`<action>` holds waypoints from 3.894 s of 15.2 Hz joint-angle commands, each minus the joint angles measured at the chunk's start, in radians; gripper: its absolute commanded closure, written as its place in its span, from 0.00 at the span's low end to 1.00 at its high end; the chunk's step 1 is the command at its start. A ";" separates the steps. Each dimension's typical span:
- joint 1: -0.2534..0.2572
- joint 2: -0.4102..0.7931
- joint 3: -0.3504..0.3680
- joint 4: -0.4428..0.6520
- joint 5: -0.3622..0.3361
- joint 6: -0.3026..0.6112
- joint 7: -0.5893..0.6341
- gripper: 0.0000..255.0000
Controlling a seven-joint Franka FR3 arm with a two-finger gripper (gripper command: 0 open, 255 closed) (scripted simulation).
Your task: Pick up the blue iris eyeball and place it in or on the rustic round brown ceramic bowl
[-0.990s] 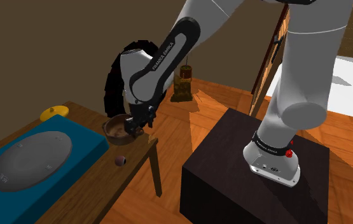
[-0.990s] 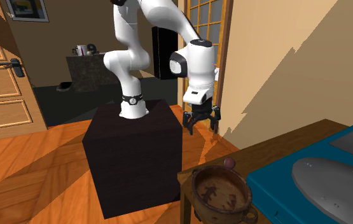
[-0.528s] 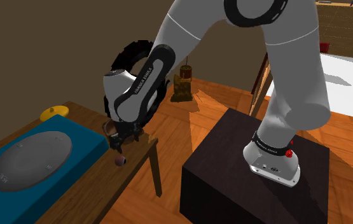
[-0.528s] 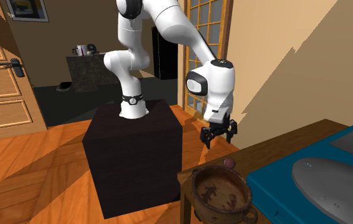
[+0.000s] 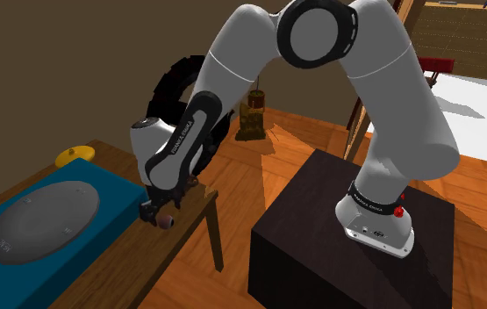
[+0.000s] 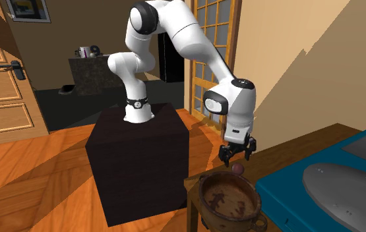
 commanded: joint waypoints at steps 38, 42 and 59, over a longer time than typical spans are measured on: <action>-0.011 -0.136 0.021 -0.031 0.018 -0.102 0.011 1.00; -0.016 -0.177 0.027 -0.034 0.025 -0.139 0.012 1.00; -0.149 -0.157 -0.009 0.146 0.036 -0.322 -0.155 1.00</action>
